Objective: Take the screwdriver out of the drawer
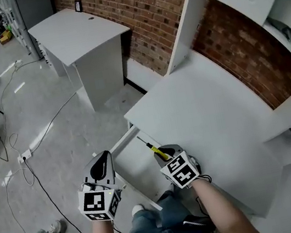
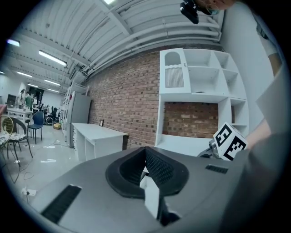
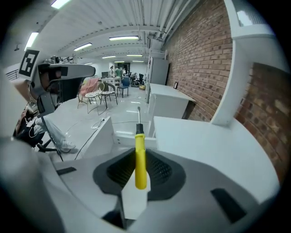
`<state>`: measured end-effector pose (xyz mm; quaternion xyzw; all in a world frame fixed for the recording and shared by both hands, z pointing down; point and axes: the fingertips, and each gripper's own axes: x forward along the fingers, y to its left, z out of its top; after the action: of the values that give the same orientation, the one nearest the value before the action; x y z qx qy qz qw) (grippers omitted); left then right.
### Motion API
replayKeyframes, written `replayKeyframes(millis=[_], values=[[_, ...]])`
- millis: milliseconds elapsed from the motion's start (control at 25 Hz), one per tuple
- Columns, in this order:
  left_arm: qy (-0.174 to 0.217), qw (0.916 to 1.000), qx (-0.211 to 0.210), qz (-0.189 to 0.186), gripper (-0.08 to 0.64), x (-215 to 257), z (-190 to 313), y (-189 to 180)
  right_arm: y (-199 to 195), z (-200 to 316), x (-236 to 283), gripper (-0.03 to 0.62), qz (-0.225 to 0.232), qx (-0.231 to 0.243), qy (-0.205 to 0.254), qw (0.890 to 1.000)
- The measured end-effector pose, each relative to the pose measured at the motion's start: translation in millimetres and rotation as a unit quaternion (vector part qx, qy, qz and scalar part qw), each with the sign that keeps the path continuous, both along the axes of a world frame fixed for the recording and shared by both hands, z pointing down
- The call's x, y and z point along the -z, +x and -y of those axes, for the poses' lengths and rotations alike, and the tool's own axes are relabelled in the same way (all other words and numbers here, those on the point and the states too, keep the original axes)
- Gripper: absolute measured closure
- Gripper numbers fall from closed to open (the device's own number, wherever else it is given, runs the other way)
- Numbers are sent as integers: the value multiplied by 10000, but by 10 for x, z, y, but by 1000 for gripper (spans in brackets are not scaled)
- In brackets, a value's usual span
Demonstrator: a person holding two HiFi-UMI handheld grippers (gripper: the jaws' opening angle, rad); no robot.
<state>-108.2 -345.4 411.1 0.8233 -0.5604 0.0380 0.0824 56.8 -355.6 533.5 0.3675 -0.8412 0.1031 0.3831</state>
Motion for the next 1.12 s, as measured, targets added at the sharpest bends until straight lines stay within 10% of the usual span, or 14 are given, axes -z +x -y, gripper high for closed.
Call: replayKeyframes(millis=[520,1120], values=[[-81,9999,-97,-69,546,-28,457,637,1138,465,40,514,173,-1013,-113,9946],[-364,9991,-120,163,546,-276,776,896,1313,748,-571,512,-158,-1053,-648,9922]])
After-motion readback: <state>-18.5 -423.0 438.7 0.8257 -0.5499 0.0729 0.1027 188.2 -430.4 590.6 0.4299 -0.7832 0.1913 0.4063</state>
